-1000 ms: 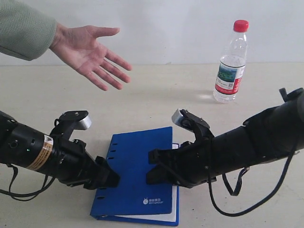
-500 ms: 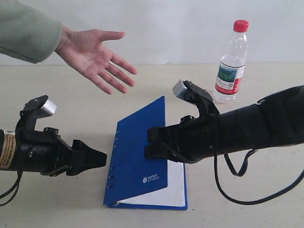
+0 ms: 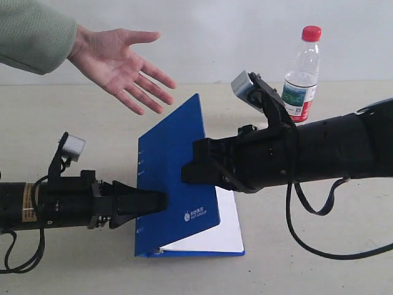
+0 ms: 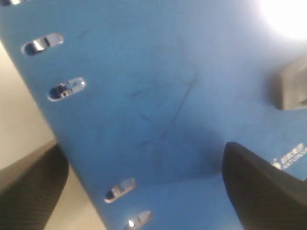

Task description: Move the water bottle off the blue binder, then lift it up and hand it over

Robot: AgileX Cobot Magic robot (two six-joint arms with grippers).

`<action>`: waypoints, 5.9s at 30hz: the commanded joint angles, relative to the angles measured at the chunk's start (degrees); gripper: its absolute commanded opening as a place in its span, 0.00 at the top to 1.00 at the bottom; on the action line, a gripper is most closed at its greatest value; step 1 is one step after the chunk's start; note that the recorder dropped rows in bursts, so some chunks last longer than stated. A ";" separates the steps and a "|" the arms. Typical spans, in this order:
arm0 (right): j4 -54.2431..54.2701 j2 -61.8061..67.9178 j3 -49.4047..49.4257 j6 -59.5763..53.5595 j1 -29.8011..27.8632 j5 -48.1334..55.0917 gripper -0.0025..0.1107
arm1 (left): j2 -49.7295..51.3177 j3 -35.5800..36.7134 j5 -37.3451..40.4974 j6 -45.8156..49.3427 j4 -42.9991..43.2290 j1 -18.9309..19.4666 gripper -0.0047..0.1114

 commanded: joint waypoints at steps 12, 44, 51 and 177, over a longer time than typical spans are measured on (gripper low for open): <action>-4.38 -0.64 -0.17 -1.80 -0.06 6.45 0.77 | 4.39 -5.78 -2.72 2.03 2.58 -1.44 0.92; -37.48 -21.78 -5.82 -2.62 -0.06 -13.10 0.09 | -9.79 -6.00 27.07 23.58 12.88 -11.16 0.61; -41.62 -21.78 -5.82 -2.65 -0.06 -16.67 0.09 | -9.79 -6.00 18.47 31.72 6.59 -11.16 0.34; -32.52 -86.52 24.53 9.61 -0.06 -38.70 0.98 | -92.23 10.83 16.28 -37.97 15.91 27.58 0.92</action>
